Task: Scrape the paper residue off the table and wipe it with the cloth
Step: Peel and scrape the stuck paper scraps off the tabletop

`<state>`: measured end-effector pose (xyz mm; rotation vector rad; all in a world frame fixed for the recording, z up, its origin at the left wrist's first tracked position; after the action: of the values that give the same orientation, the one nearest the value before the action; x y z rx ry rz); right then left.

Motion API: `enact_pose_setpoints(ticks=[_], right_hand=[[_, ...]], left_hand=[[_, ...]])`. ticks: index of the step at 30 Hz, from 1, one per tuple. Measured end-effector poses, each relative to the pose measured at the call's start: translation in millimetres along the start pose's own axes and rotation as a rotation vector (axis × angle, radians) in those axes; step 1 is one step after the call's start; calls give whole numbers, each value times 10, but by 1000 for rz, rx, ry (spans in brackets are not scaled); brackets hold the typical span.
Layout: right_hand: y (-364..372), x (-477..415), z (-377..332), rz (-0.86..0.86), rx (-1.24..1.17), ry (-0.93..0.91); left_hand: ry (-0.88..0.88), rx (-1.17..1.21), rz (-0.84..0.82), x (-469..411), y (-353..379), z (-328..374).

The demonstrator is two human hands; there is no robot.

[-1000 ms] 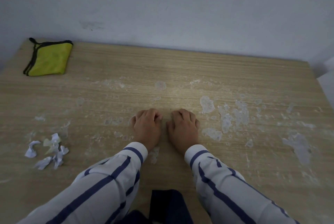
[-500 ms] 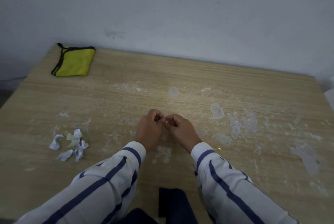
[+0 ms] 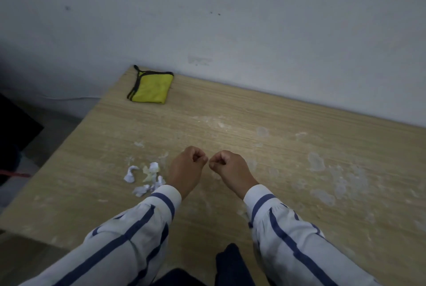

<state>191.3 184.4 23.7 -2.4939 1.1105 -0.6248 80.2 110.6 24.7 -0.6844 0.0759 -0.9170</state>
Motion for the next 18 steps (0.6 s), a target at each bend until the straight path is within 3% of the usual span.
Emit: enact_pose_setpoints(ticks=[12,18], right_hand=[[1042,-239,-690,-98,50,-91],[1276,-264,-705,-115,102,-57]], left_hand=[[-172,89,-134,-65,-1043,-681],[-104,-5,-193,-80,-1215,-852]])
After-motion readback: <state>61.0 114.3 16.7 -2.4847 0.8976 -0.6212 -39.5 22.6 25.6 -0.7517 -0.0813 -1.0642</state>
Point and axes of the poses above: each hand's wrist, its own x-axis away from the middle knuckle, its own y-axis out of the palm, z = x × y, the point moved 3 cm from there along -x, towards the middle knuckle, and after that the axes turned 1 degree about -x, right-handed, at the moved point
